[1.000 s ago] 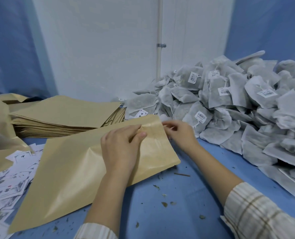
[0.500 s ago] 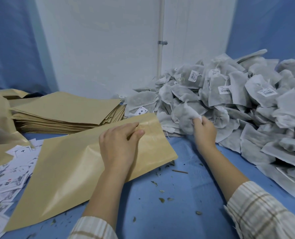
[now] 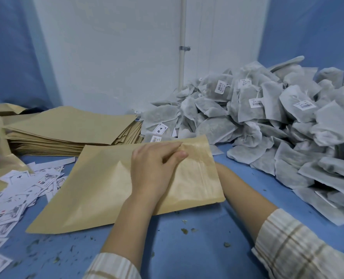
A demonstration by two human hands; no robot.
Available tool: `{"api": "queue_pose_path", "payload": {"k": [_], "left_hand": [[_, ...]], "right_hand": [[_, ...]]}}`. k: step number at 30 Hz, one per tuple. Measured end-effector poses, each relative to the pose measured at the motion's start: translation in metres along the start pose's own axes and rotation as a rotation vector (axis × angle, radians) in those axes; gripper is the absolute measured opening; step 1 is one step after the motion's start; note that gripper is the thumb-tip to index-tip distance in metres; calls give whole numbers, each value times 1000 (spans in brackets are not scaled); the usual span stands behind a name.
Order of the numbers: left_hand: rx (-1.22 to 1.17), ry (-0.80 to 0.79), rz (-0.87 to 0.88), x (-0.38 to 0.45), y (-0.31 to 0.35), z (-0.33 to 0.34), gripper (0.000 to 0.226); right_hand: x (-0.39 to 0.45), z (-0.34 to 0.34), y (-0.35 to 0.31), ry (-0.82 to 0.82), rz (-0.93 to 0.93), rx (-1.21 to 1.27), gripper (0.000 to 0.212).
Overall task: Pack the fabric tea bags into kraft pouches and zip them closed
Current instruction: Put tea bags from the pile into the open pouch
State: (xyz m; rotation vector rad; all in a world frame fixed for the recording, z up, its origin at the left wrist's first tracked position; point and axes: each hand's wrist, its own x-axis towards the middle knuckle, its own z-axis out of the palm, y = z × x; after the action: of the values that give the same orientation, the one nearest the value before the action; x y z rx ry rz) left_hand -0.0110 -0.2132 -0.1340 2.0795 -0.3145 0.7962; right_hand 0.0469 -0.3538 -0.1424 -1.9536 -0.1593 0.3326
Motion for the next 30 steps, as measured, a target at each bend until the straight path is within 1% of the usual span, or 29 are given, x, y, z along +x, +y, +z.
{"api": "queue_pose_path", "payload": {"k": [2,3,4,5,6,7,8,9,10,11,12,13,14,15,16,19,20,21,22,24,25,26,28,29,30], "left_hand": [[7,15,-15,0,-3,0,17],[4,24,-36,0,-4,-1,17],[11,35,-55,1,-6,-2,18],[34,51,-69,1,-7,-3,20],[68,69,-79,1,-8,-3,22],[98,90,-86,1,-9,-4,23],[116,110,-91,1,-10,-4,23],[121,130,-96,1,-11,-5,23],[124,144,-103,1,-12,-6,22],[131,154,-109,1,-14,-7,21],[147,164,-112,1,-15,-8,20],[169,176,-115,1,-16,-8,20],[191,192,-120,2,-17,-9,19],[210,209,-130,1,-18,-10,18],[221,226,-141,2,-20,-10,18],[225,263,-175,2,-23,-13,19],[231,269,-187,2,-23,-14,21],[234,271,-196,2,-24,-15,22],[237,272,-202,2,-24,-15,22],[246,271,-208,2,-25,-16,22],[253,268,-208,2,-25,-16,21],[259,265,-207,2,-24,-16,21],[251,260,-211,2,-24,-17,22],[238,264,-209,2,-23,-18,22],[220,269,-203,2,-22,-18,21]], "right_hand": [[2,-1,2,-55,84,-50,34],[1,-2,1,-62,66,-85,31],[-1,-3,-1,-53,21,-54,25],[-2,-4,-3,-15,-46,43,19],[-3,-6,-5,71,-137,152,18],[1,-11,-1,215,-216,225,17],[7,-17,5,392,-271,208,14],[14,-25,13,574,-289,30,18],[19,-33,21,685,-252,-240,27],[23,-39,30,705,-190,-481,36],[26,-42,36,644,-116,-653,43],[28,-42,40,547,-54,-766,47],[29,-40,42,463,-32,-851,51],[31,-36,45,425,-46,-918,52],[33,-33,46,456,-87,-950,51],[30,-35,38,704,-180,-924,34],[29,-37,38,752,-205,-868,32],[27,-39,39,791,-220,-756,33],[25,-40,39,844,-238,-593,36],[25,-44,36,938,-249,-152,39],[25,-45,34,949,-225,79,35],[24,-47,30,936,-196,273,31],[20,-47,23,833,-175,509,28],[20,-45,21,764,-190,542,27],[19,-41,19,704,-212,511,24]]}}
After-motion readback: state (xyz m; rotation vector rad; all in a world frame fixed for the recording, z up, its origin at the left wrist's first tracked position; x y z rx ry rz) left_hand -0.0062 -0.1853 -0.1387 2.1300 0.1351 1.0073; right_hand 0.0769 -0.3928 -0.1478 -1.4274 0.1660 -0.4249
